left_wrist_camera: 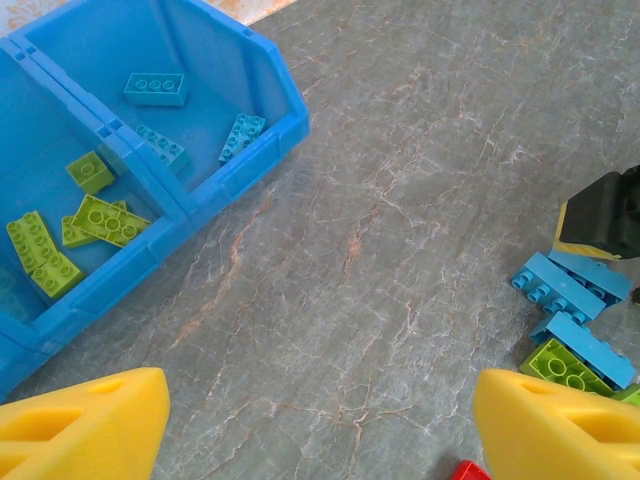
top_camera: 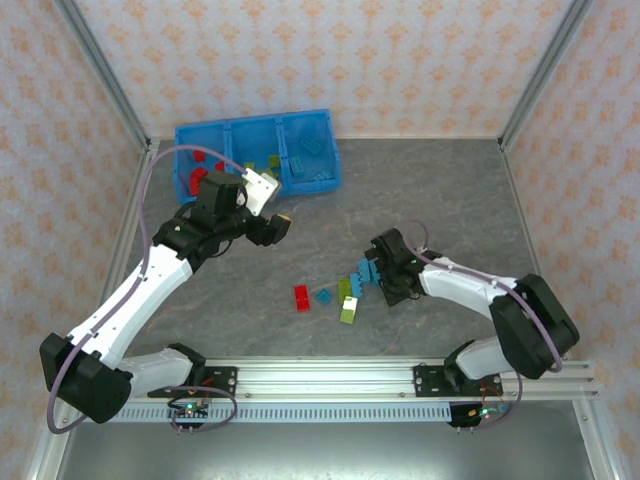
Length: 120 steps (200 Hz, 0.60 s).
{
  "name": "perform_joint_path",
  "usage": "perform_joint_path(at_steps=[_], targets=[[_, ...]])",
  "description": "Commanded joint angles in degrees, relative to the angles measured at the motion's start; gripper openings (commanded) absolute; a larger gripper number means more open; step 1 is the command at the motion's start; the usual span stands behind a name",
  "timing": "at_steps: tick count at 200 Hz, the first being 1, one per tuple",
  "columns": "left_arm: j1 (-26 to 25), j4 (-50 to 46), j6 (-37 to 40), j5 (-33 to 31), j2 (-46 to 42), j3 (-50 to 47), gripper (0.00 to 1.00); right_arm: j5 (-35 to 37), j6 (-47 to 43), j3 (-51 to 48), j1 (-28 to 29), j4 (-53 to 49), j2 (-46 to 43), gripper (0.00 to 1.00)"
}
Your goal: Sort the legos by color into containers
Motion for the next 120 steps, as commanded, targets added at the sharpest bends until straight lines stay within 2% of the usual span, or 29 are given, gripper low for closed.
perform_joint_path(at_steps=[1,68,120], targets=[[-0.1,0.9,1.0,-1.5,-0.4,-0.4,0.8,-1.2,5.3,2.3,-0.8,-0.4,3.1,1.0],[-0.1,0.9,1.2,-2.4,-0.6,-0.7,0.81,-6.6,5.5,5.8,-1.3,0.4,11.5,0.87],[-0.1,0.7,1.3,-2.9,-0.6,-0.5,0.81,-6.8,5.1,9.0,-1.2,-2.2,13.6,0.72]])
